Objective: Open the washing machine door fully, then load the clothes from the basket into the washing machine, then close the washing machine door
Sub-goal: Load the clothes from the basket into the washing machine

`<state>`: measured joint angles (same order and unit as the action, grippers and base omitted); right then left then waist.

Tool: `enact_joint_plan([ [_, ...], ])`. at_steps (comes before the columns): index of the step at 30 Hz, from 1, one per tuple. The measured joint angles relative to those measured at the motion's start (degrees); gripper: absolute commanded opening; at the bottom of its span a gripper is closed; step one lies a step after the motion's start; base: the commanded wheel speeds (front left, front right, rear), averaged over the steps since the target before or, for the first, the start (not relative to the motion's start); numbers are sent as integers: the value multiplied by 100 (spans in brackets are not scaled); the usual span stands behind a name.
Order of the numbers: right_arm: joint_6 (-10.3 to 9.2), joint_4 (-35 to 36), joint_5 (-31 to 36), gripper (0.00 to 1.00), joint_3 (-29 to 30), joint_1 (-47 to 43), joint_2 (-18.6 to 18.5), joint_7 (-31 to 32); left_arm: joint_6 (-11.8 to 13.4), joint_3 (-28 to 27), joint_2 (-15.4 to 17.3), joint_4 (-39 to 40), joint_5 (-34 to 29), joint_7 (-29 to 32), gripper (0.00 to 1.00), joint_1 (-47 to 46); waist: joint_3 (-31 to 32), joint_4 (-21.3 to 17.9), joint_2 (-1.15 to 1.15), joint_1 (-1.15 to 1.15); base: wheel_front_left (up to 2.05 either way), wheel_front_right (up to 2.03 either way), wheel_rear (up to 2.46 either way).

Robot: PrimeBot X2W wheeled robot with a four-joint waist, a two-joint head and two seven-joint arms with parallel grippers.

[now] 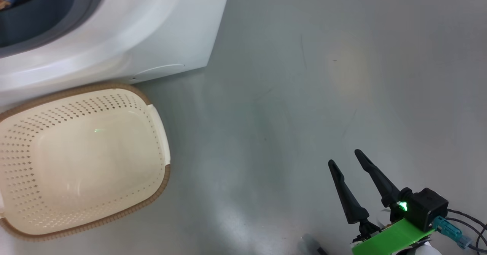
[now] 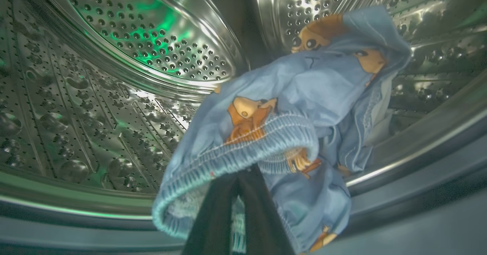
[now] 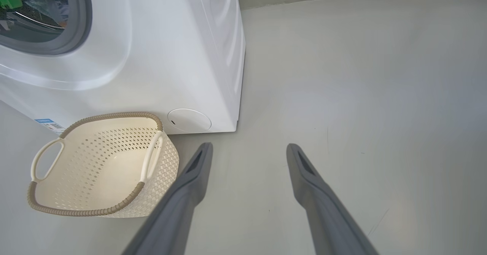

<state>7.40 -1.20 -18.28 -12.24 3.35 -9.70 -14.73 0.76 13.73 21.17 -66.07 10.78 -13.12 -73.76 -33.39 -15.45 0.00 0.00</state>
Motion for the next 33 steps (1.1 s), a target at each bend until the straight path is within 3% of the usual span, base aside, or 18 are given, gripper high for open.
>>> enact_joint_plan([
  [14, 0, 49, 0, 100, -10, -3, 53, 0, 105, -337, 324, 827, 111, -152, 0, -176, -214, -179, 0, 0, 0, 0, 0],
  [23, 0, 45, -1, 100, -47, -10, 56, 0, 201, -435, 531, 866, 59, -152, 0, -165, -182, -346, 0, 0, 0, 0, 0],
  [33, 0, 52, -2, 100, -42, -151, 75, 0, 310, -704, 535, 1397, 67, -153, 0, -185, -212, -415, 0, 0, 0, 0, 0],
])
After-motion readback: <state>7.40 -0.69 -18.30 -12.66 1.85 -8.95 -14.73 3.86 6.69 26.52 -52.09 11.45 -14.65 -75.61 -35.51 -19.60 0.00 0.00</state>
